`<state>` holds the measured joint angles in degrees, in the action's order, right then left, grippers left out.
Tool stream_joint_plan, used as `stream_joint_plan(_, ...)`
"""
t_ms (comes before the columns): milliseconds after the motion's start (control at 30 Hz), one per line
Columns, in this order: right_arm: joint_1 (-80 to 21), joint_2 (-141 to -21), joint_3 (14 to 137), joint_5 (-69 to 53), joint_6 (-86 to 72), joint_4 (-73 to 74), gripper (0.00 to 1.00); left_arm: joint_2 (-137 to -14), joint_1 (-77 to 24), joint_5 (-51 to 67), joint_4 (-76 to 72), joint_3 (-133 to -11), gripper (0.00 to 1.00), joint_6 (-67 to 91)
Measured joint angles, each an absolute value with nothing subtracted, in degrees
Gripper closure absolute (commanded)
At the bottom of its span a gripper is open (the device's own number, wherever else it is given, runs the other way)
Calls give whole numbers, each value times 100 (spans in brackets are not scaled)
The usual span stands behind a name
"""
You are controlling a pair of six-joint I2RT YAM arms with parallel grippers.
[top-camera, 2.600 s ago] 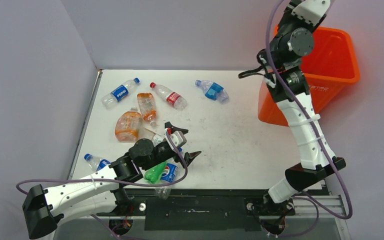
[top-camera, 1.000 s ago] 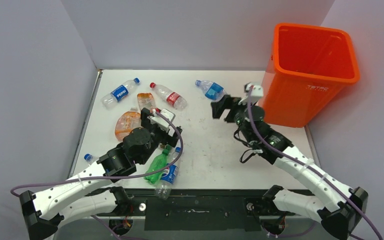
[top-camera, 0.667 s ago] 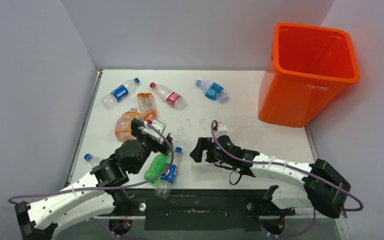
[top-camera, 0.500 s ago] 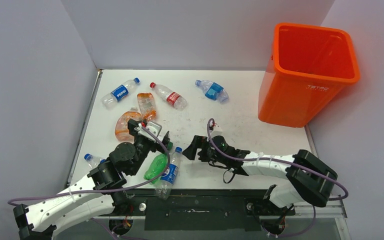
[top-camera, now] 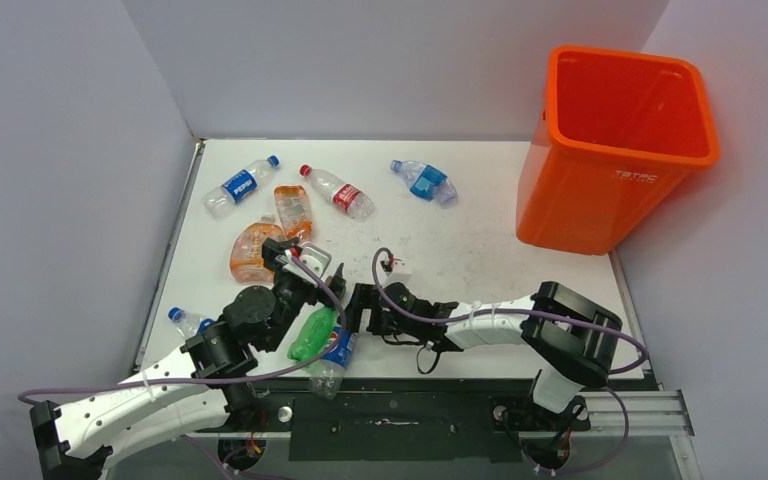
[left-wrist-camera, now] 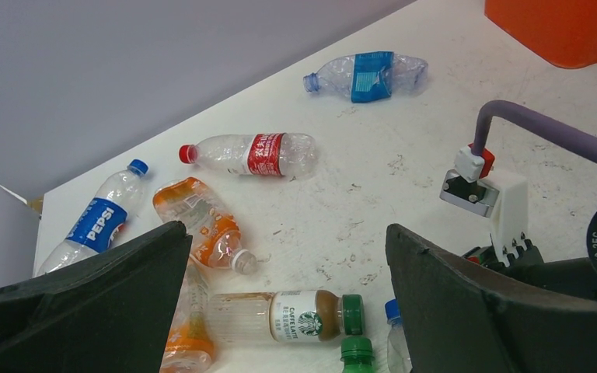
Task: Put the plastic bottles in the bin
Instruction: Pick up the plastic bottle from the corner of the board.
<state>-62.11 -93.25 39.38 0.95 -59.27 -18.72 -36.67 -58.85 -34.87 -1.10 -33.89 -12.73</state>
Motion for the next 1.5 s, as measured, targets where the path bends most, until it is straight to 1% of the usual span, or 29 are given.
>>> stream_joint_plan(200, -6311, -9712, 4322, 320, -5898, -1723, 1, -3712, -5885, -3461, -110, -3389, 4, -1275)
stream_joint_plan(300, -6316, -9773, 4342, 368, -5900, -1815, 14, -3723, -5894, -3446, -110, -3389, 4, -1275)
stream_joint_plan(433, -6316, -9778, 4235, 421, -5898, -1935, 37, -3732, -5900, -3439, -110, -3387, 4, -1275)
stream_joint_plan(667, -6316, -9649, 4112, 521, -5802, -1925, 62, -3837, -5931, -3402, -110, -3389, 4, -1278)
stream_joint_plan(733, -6316, -9577, 4040, 572, -5771, -1920, 71, -3874, -5933, -3398, -110, -3389, 4, -1278)
stream_joint_plan(767, -6316, -9513, 3983, 602, -5767, -1914, 78, -3887, -5933, -3398, -110, -3387, 4, -1278)
stream_joint_plan(833, -6316, -9338, 3848, 701, -5736, -1837, 88, -3903, -5935, -3395, -110, -3389, 4, -1275)
stream_joint_plan(900, -6309, -9070, 3693, 843, -5638, -1632, 94, -3916, -5955, -3367, -110, -3387, 4, -1269)
stream_joint_plan(1100, -6309, -7749, 3391, 1299, -5142, -1048, 95, -3920, -5959, -2875, -108, -3389, 4, -1109)
stream_joint_plan(1267, -6309, -6176, 3391, 1728, -4528, -884, 95, -3918, -5959, -1702, -64, -3389, 4, -760)
stream_joint_plan(1367, -6305, -5522, 3391, 1973, -4195, -847, 95, -3924, -5959, -1072, -62, -3389, 4, -491)
stream_joint_plan(1500, -6305, -4930, 3371, 2235, -3828, -716, 95, -3983, -5959, -351, -64, -3391, 4, -152)
